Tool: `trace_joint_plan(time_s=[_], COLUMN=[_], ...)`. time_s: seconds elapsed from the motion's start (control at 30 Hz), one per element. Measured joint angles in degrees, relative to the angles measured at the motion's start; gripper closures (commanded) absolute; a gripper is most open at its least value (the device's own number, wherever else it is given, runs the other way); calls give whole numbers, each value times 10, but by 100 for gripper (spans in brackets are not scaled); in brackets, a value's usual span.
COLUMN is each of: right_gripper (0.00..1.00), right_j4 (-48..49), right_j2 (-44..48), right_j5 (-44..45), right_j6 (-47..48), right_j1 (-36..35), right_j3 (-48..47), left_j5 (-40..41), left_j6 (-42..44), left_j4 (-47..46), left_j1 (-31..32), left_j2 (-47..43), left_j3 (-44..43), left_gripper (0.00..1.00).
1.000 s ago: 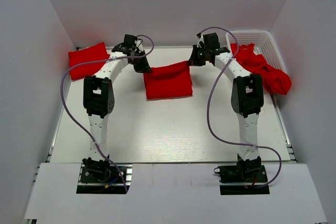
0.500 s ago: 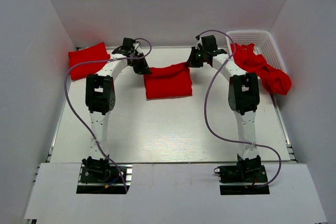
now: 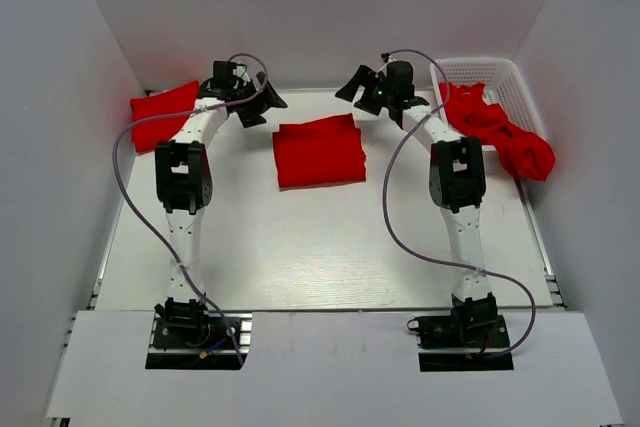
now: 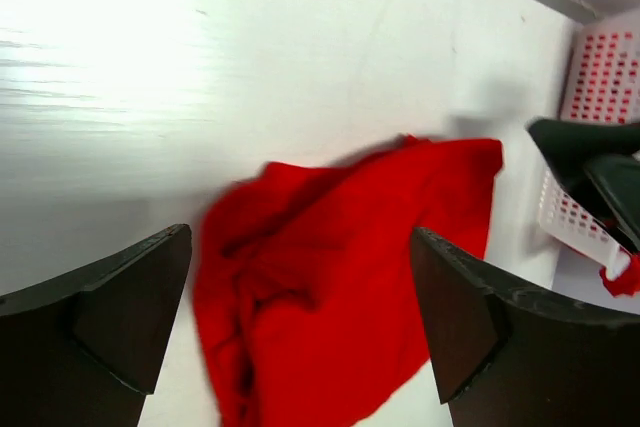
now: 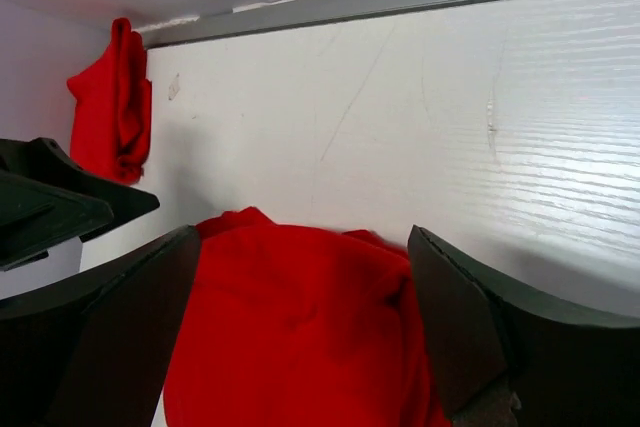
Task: Fold and stack the t-shirts
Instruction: Fold the long partially folded tshirt into a neat square, then put the neatly folded tshirt into the corner of the board with the left arm
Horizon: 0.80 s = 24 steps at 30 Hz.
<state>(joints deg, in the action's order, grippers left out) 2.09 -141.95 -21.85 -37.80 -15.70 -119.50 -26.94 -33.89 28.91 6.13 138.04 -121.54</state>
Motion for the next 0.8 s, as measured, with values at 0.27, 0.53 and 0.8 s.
trace_joint_plan(time_s=[0.27,0.53,0.8], right_gripper=[10,10,10], right_j4=[-12,-58,-86], right_j2=[84,197,245], right_j5=[26,31,36], right_j6=[44,117,147], right_j1=[3,2,2], right_j3=[69,181,276], left_j5=[39,125,146], left_j6=[62,161,194], left_j4=[4,45,54], left_j1=[-8,48,71], left_j2=[-17,-100,-109], left_j3=[56,160,176], left_gripper=[0,0,0])
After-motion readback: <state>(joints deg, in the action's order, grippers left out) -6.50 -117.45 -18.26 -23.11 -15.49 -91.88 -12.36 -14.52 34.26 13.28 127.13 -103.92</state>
